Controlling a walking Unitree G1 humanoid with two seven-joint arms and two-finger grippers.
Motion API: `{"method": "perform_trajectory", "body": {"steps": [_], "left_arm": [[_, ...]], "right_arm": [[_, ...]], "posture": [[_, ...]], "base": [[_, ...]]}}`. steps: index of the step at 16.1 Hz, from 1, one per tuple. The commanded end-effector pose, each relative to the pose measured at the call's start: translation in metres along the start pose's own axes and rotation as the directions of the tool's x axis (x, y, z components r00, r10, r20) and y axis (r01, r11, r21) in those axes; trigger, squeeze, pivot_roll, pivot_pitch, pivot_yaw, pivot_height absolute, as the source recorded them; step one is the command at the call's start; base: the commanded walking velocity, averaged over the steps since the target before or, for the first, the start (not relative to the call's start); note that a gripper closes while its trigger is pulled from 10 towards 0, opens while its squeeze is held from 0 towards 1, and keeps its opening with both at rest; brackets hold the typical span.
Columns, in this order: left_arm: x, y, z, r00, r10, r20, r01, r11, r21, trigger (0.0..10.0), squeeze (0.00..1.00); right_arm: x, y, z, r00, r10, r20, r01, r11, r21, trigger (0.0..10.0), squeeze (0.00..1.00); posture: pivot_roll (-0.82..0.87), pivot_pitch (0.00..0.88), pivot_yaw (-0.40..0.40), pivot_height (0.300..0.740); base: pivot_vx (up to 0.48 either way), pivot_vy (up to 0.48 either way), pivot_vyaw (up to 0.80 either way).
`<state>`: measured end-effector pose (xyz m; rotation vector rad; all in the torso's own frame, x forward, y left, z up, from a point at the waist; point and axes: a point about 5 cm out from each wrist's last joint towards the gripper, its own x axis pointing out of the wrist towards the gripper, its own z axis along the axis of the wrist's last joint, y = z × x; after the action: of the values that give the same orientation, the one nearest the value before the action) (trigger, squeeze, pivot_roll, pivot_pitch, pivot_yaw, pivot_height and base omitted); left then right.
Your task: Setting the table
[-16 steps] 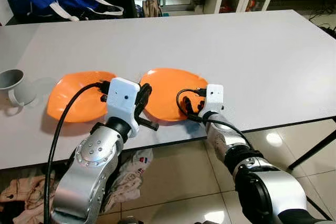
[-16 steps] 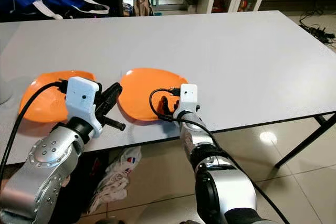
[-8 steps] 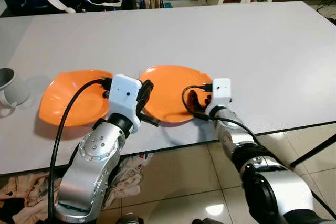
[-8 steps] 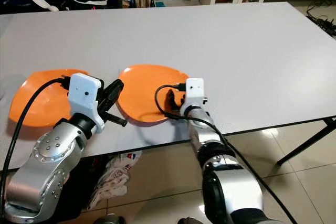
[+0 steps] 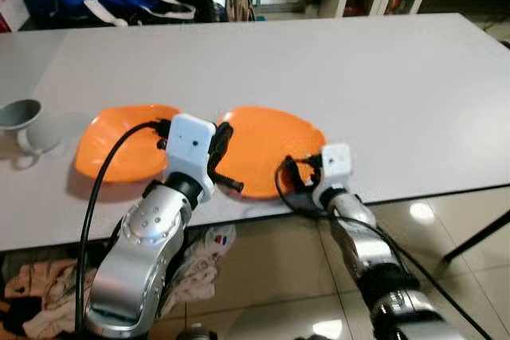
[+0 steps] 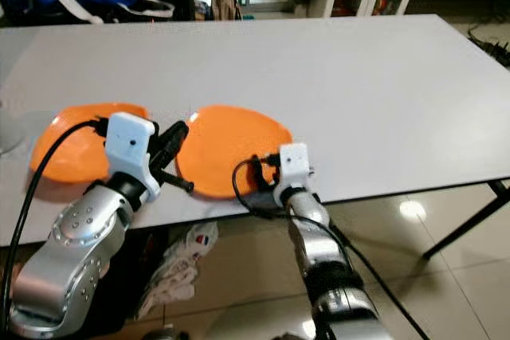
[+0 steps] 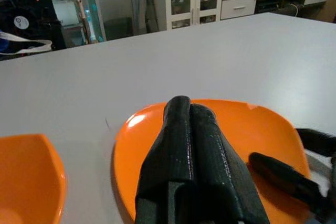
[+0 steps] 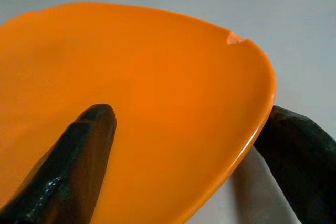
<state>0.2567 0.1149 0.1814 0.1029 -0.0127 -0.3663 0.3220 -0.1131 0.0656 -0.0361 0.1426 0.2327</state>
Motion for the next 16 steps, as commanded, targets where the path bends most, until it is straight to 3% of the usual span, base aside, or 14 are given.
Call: {"method": "perform_trajectory", "body": {"steps": [1, 4, 9, 13, 16], "left_arm": [[0.001, 0.003, -0.003, 1.0, 0.016, -0.009, -0.016, 1.0, 0.007, 10.0, 0.0], [0.005, 0.002, -0.004, 1.0, 0.014, -0.004, -0.014, 1.0, 0.011, 10.0, 0.0], [0.006, 0.001, -0.005, 1.0, 0.014, 0.001, -0.014, 1.0, 0.013, 10.0, 0.0], [0.004, 0.008, -0.012, 0.998, 0.058, -0.016, -0.057, 0.998, 0.028, 10.0, 0.0], [0.005, 0.012, -0.016, 0.996, 0.083, -0.022, -0.082, 0.996, 0.043, 10.0, 0.0]], "right_arm": [[-0.001, -0.011, 0.014, 0.998, -0.036, 0.059, 0.039, 0.998, -0.041, 10.0, 0.0], [-0.005, -0.02, 0.024, 0.993, -0.071, 0.096, 0.077, 0.995, -0.058, 10.0, 0.0], [-0.009, -0.015, 0.033, 0.991, -0.061, 0.121, 0.069, 0.995, -0.071, 10.0, 0.0], [-0.02, -0.027, 0.05, 0.971, -0.087, 0.222, 0.125, 0.979, -0.16, 10.0, 0.0], [-0.029, -0.039, 0.058, 0.947, -0.146, 0.286, 0.219, 0.946, -0.239, 10.0, 0.0]], "posture": [[0.09, 0.0, -0.022, 0.74], [0.07, 0.0, -0.019, 0.74], [0.08, 0.0, -0.023, 0.74], [0.07, 0.0, -0.026, 0.74], [0.05, 0.0, -0.023, 0.74]], "base": [[0.0, 0.0, 0.0], [0.0, 0.0, 0.0], [0.0, 0.0, 0.0], [0.0, 0.0, 0.0], [0.0, 0.0, 0.0]]}}
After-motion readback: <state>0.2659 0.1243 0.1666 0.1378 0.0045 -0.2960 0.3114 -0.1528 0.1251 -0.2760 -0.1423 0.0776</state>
